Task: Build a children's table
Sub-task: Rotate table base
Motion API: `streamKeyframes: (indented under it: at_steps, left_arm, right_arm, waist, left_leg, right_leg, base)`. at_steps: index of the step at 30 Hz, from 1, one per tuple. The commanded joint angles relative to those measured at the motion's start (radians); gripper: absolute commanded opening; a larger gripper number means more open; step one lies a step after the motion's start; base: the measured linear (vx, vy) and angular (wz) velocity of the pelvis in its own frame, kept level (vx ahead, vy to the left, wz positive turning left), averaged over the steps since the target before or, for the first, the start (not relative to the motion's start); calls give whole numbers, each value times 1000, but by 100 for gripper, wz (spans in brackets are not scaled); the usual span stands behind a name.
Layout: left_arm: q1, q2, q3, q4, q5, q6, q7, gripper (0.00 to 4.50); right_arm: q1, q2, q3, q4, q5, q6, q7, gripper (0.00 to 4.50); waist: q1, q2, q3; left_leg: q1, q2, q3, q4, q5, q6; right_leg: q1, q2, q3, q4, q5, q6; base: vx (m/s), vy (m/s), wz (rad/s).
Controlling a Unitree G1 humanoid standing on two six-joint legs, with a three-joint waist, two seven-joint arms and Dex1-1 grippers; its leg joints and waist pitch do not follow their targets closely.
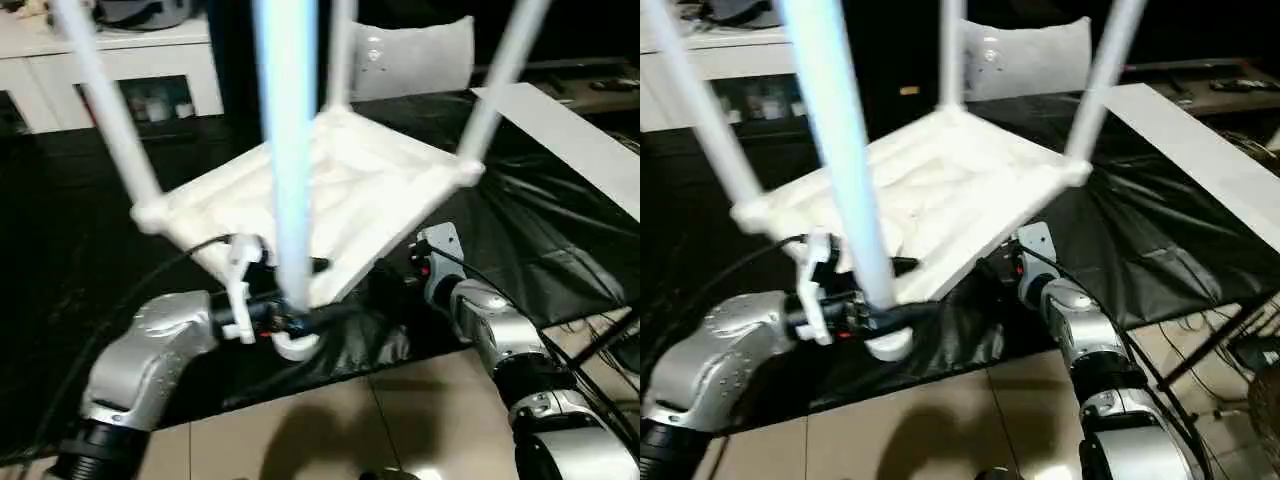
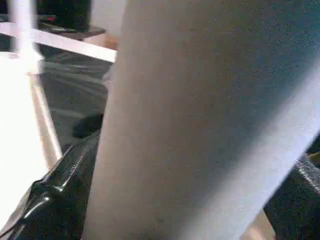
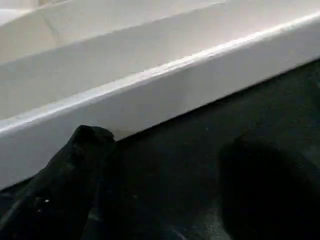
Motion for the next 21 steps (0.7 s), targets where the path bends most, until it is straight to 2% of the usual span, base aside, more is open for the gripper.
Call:
streamKeyframes:
  at_steps: [1, 8, 17, 21]
  left_arm:
    - [-16, -9, -39, -28, -13, 16, -21, 442]
    - [-60, -55, -90, -22, -12, 37, -18, 442]
    - [-115, -121, -129, 12, 10, 37, -10, 442]
    - [-128, -152, -143, 20, 12, 36, -1, 442]
  right_arm:
    - [-32, 19, 17, -2, -4, -24, 23, 450]
    - [-33, 33, 32, -3, -9, -47, 55, 450]
    - [-20, 54, 47, -17, -20, -75, 111, 450]
    - [-7, 66, 66, -43, -25, -90, 148, 450]
  waist:
    - [6, -5, -59]
    - [3, -3, -58]
    - [-8, -8, -60]
    - [-10, -9, -60]
  left_leg:
    - [-6, 47, -17, -75, -243, 20]
    - [-4, 49, -17, -75, -248, 26]
    - [-11, 47, -17, -72, -231, 40]
    - [-10, 48, -17, -71, -235, 46]
  right_leg:
    - [53, -62, 54, -69, -418, -180]
    - [53, -58, 52, -69, -406, -190]
    - [58, -61, 52, -67, -385, -202]
    - [57, -60, 51, -70, -399, -201]
  base:
    - [0, 0, 0]
    - [0, 0, 0]
    - [0, 0, 0]
    - [0, 0, 0]
